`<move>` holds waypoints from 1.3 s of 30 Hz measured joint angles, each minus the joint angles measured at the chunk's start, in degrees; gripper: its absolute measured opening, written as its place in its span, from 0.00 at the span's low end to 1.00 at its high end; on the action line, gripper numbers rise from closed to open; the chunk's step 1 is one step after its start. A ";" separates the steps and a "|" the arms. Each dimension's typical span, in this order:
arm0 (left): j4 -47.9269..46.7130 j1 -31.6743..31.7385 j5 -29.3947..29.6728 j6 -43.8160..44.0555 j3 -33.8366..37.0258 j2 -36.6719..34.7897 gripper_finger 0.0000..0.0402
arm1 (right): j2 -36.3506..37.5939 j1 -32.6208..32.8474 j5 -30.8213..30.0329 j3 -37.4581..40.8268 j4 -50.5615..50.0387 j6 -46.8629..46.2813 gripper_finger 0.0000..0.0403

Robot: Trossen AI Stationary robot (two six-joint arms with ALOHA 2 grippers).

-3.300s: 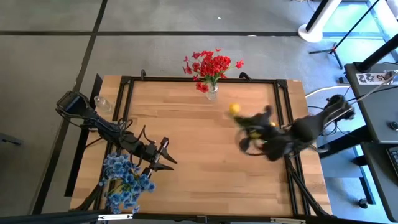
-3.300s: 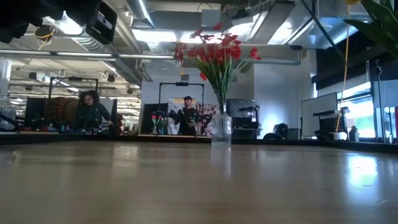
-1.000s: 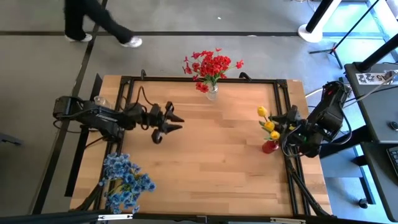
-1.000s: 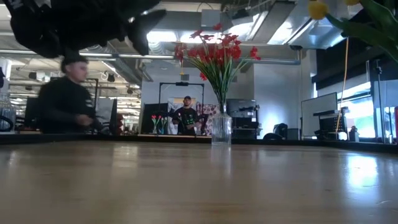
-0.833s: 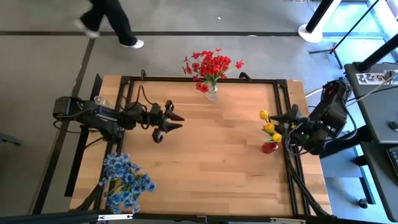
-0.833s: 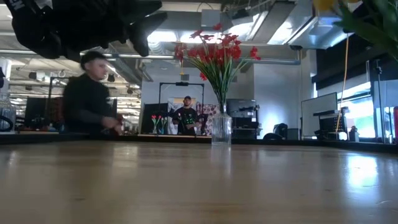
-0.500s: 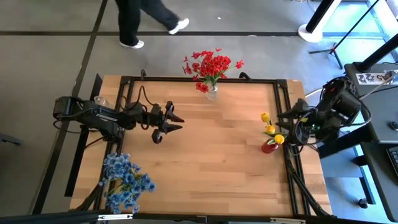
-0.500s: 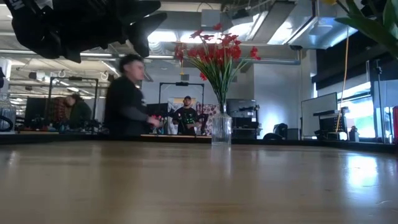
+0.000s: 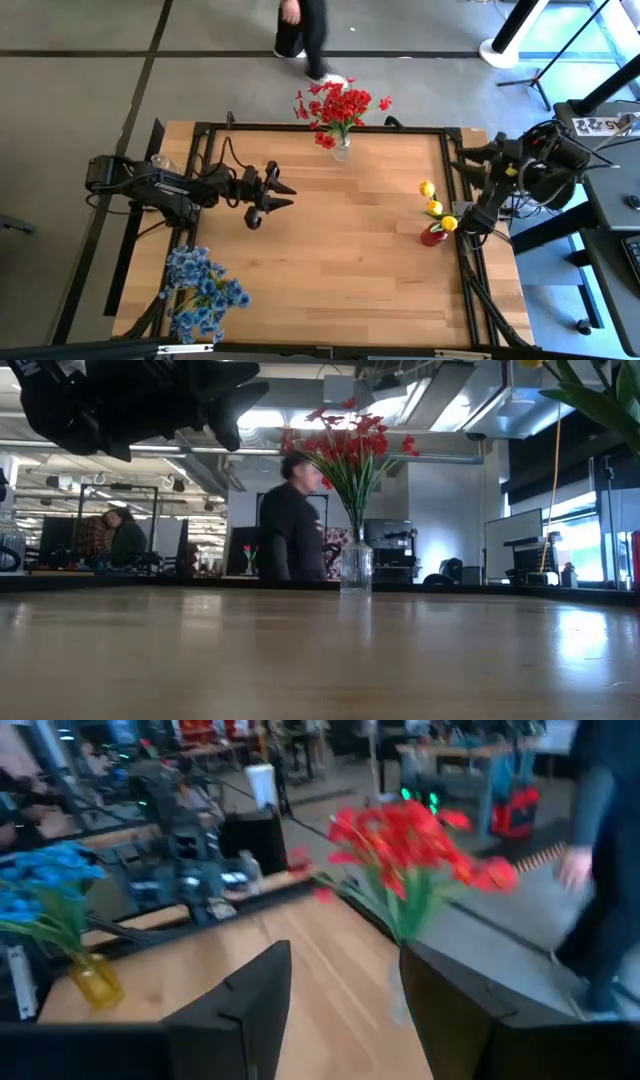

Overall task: Sort flowers into vase by color
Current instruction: Return to Home Position

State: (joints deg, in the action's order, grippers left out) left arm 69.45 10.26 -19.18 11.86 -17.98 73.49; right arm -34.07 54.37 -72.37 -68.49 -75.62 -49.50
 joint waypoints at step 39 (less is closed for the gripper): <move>-1.73 -1.11 -2.91 -0.26 -0.04 0.00 0.31 | -35.56 -43.85 40.82 -20.44 -14.06 -5.80 0.47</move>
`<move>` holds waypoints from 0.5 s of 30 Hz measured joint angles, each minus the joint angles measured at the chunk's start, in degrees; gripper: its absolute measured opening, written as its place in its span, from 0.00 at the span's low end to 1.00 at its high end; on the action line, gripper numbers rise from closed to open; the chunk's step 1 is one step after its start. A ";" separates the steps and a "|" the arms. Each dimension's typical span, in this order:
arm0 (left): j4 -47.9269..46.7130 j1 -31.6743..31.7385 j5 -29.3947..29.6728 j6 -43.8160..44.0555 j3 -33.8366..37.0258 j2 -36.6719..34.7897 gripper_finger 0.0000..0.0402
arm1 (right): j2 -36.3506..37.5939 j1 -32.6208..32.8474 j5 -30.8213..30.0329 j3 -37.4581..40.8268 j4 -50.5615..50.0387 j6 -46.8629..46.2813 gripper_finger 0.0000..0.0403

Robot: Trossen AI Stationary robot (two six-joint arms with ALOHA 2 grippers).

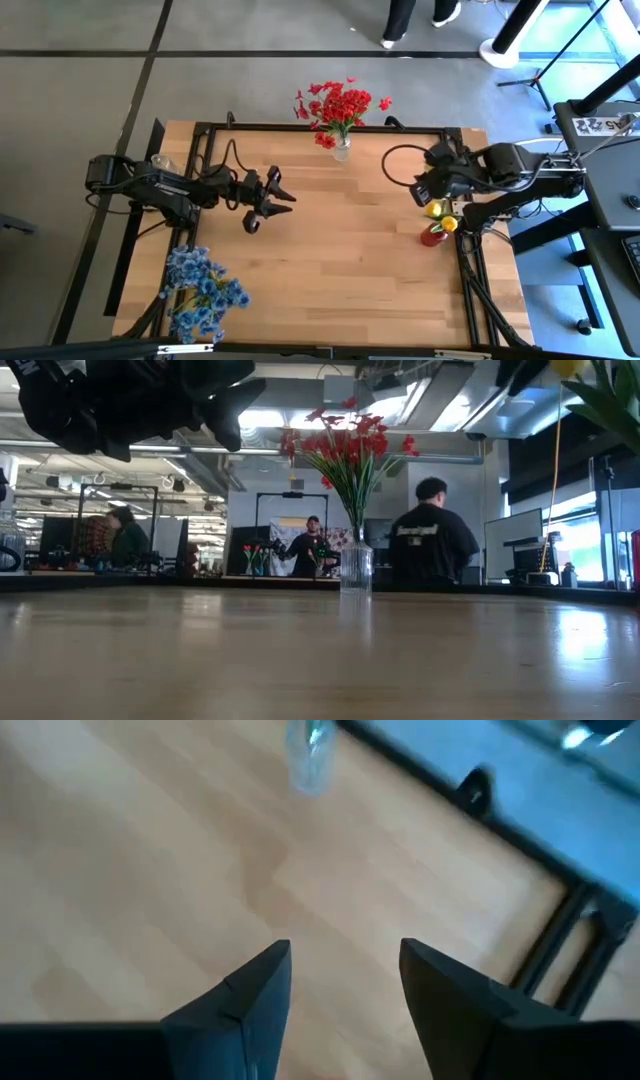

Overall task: Sort flowers into vase by color
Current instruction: Return to Home Position

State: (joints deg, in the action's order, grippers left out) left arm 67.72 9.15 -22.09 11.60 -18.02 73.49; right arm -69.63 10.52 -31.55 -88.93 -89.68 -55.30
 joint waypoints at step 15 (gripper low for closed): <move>-0.43 1.24 -5.58 0.35 0.00 0.00 0.31 | 14.51 -0.11 -13.17 5.37 5.83 9.78 0.47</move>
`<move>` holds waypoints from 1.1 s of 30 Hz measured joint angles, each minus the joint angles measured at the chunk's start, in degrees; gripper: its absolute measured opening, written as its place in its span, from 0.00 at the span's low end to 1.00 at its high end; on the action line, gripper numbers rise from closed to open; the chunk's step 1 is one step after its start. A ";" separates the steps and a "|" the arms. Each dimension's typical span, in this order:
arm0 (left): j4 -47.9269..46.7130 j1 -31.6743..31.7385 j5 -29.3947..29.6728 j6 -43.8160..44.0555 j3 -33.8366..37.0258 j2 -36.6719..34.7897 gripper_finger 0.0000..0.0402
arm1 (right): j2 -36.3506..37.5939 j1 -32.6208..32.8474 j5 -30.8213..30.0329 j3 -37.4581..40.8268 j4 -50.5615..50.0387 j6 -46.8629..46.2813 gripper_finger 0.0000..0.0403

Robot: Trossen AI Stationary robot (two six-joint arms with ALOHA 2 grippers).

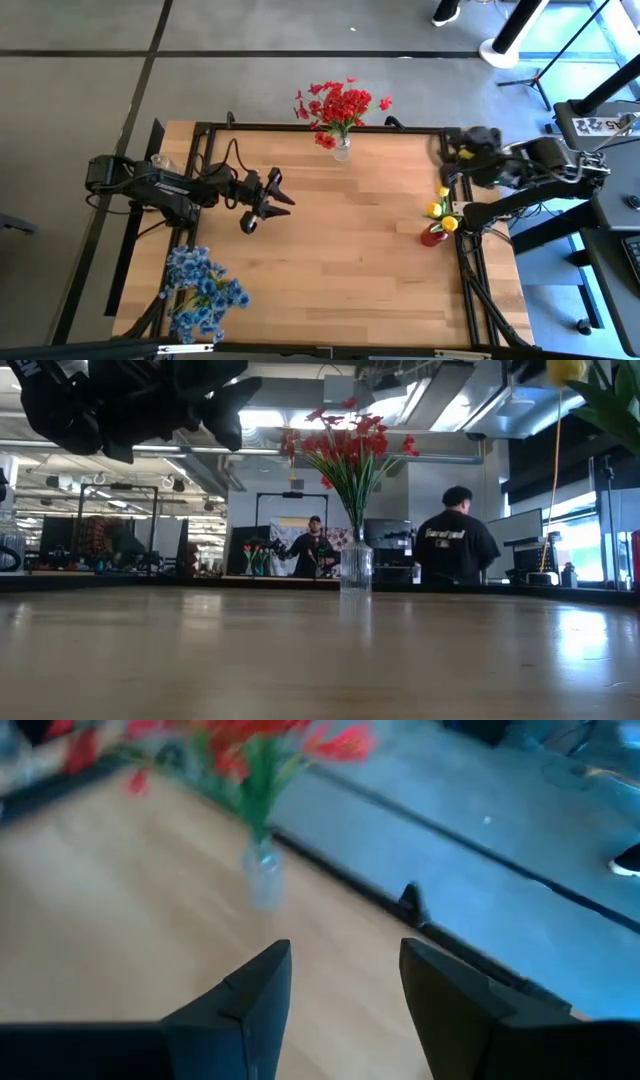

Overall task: Sort flowers into vase by color
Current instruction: Return to Home Position

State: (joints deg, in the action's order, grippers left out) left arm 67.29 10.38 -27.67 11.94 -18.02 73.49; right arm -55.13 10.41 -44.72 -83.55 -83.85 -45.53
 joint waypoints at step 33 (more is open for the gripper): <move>0.38 -7.03 -0.10 -0.13 0.01 -0.01 0.31 | 38.94 -36.23 36.47 41.99 53.39 38.33 0.07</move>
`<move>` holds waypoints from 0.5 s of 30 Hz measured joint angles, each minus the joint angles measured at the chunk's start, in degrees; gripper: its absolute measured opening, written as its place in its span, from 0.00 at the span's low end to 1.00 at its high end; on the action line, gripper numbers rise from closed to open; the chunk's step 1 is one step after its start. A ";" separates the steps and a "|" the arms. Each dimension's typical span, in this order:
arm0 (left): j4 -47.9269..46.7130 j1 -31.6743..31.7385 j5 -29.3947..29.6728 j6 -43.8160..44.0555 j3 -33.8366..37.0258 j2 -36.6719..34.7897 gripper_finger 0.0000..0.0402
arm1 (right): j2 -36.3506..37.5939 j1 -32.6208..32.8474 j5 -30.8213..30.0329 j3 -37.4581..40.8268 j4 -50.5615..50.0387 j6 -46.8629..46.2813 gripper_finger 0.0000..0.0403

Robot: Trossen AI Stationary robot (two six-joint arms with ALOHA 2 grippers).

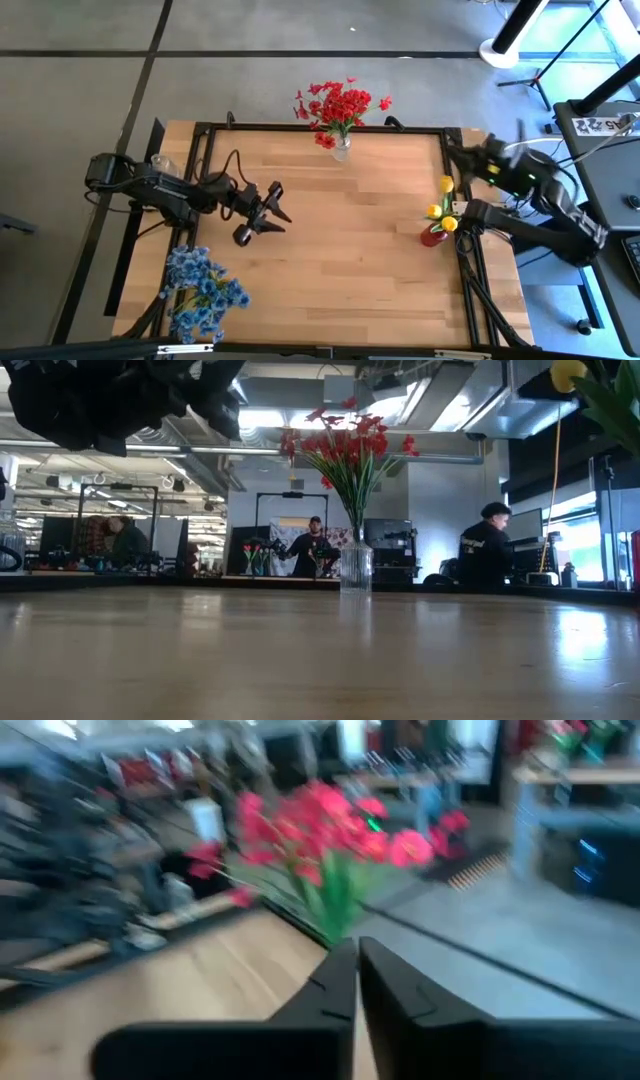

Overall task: Sort flowers into vase by color
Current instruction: Return to Home Position

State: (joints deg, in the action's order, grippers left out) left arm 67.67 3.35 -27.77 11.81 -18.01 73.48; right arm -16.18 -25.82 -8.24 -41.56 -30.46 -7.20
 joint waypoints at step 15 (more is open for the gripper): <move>0.36 -1.88 0.33 -3.22 0.01 0.01 0.31 | 15.89 -1.22 6.52 13.48 5.01 4.64 0.01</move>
State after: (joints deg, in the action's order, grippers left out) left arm 68.03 1.48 -27.44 8.59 -18.00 73.49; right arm -0.29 -27.04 -1.72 -28.08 -25.45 -2.56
